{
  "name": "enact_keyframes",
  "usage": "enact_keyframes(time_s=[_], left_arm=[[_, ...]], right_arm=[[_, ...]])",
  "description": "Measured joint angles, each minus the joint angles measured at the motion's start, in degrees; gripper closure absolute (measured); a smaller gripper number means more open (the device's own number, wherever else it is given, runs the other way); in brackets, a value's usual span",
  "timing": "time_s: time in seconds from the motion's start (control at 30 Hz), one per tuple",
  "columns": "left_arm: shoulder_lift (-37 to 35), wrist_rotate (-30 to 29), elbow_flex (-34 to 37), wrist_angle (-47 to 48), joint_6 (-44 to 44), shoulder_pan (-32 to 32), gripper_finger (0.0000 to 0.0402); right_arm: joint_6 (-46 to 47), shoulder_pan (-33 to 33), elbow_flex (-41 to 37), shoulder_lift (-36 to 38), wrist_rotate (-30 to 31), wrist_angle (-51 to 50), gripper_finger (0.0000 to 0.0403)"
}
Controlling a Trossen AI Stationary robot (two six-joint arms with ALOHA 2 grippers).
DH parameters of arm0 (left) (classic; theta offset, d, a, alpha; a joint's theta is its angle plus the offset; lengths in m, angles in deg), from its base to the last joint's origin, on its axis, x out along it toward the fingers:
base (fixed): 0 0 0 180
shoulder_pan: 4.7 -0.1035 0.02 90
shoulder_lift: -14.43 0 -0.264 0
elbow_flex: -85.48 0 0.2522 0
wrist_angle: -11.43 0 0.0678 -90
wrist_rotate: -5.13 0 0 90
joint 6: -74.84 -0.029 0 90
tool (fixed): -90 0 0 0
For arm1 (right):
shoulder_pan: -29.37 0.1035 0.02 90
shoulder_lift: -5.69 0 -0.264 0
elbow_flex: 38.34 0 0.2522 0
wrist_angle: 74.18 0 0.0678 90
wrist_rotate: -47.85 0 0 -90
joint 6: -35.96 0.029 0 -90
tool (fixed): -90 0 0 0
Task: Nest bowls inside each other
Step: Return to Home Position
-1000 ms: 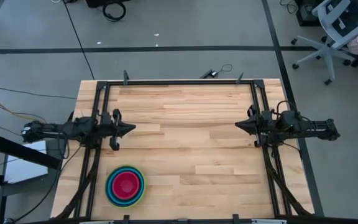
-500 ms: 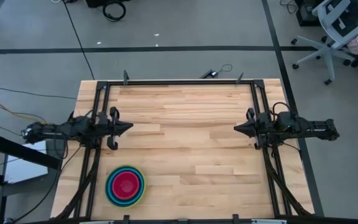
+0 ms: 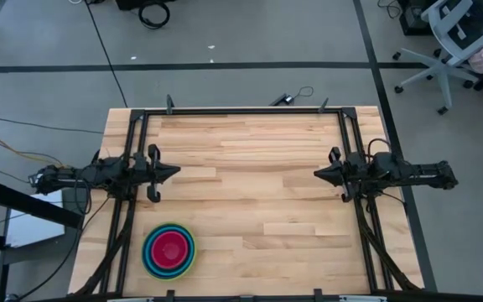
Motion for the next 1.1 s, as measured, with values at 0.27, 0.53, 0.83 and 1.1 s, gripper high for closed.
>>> enact_keyframes(time_s=[0.27, 0.53, 0.83, 1.1], left_arm=[[0.0, -0.5, 0.7, -1.1, -2.3, 0.0, 0.0401], [0.8, -1.2, 3.5, -5.4, -1.4, -0.1, 0.0401], [0.9, -1.3, 3.6, -5.2, -1.0, -0.1, 0.0401], [0.9, -1.3, 3.6, -5.2, -1.0, -0.1, 0.0401]], right_arm=[[1.3, 0.0, -7.7, 0.0, -0.6, 11.4, 0.04], [0.5, 0.0, -7.8, -0.1, -1.3, 9.5, 0.0389], [0.0, 0.0, -7.8, -0.1, -0.2, 8.4, 0.0369], [0.0, 0.0, -7.8, -0.1, -0.2, 8.5, 0.0369]])
